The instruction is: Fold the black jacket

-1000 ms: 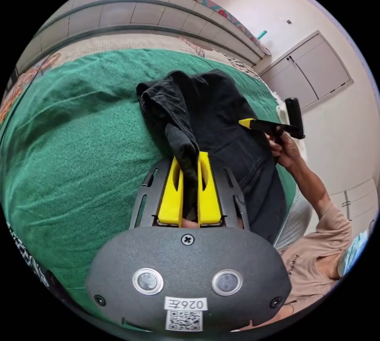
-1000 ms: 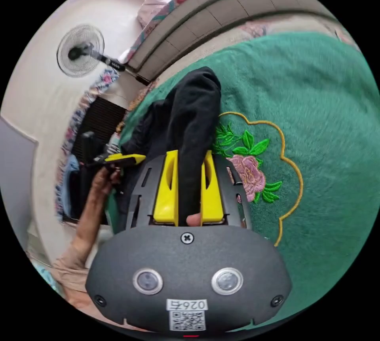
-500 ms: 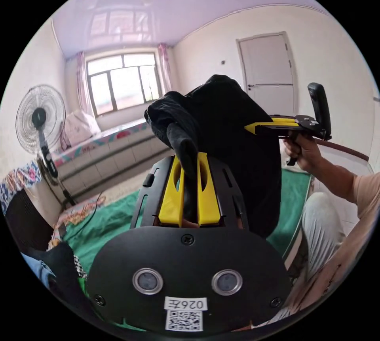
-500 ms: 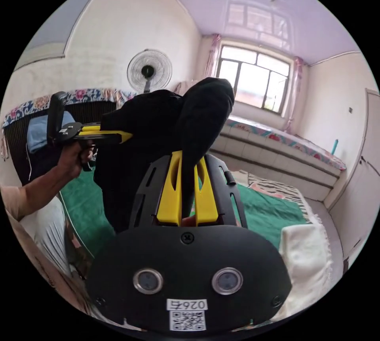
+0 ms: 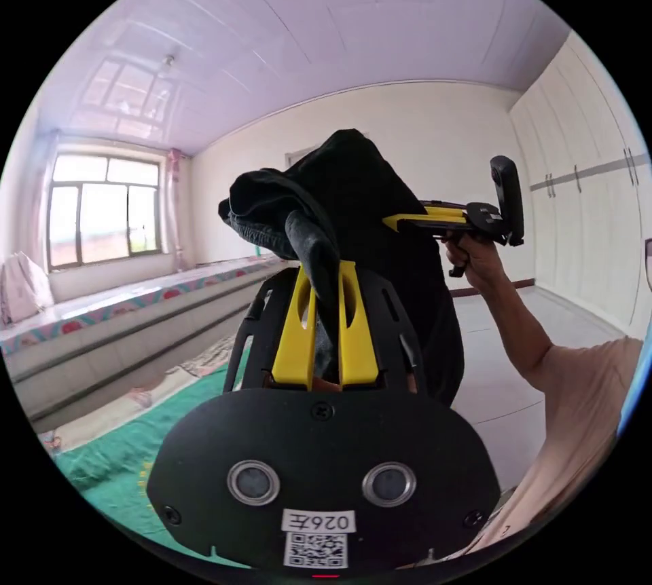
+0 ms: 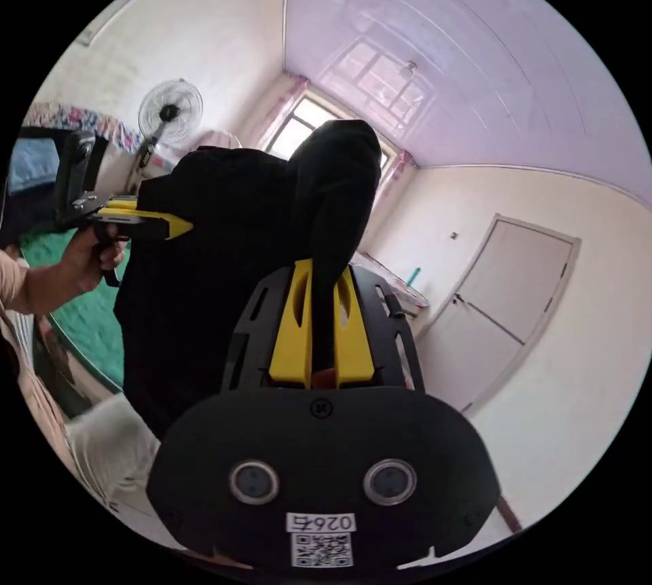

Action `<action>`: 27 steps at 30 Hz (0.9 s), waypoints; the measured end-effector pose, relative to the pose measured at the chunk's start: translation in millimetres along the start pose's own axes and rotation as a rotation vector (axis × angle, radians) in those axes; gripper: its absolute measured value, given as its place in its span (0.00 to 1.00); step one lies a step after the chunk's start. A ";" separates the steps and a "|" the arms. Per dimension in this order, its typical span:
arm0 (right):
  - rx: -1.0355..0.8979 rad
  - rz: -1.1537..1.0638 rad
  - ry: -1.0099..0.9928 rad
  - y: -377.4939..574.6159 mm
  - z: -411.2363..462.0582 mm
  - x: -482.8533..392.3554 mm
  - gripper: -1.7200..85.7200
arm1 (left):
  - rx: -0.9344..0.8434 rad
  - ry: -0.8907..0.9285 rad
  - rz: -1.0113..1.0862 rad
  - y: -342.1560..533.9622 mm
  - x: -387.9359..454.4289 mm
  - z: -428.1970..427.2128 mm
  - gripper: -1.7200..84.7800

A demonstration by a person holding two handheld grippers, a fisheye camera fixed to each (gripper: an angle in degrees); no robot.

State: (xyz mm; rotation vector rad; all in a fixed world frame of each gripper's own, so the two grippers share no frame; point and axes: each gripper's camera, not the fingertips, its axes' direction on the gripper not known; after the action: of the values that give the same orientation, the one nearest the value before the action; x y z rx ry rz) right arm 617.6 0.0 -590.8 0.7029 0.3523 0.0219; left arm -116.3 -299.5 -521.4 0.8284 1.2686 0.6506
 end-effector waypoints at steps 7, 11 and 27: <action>-0.363 -0.185 0.092 65.9 148.1 92.5 0.03 | -0.122 0.154 -0.282 63.3 -35.5 243.8 0.09; -0.566 -0.016 -0.012 165.0 376.3 148.7 0.05 | -0.426 0.098 -0.481 158.6 -112.4 430.2 0.08; -0.652 0.346 0.056 347.6 418.2 151.5 0.01 | -0.481 0.113 -0.362 158.6 -152.4 227.9 0.01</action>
State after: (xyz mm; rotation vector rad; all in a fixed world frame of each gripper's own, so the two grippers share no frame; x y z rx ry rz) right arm 929.9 23.7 -121.1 0.1090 0.2512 0.4661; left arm 81.3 -373.7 -285.3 0.1620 1.2502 0.6754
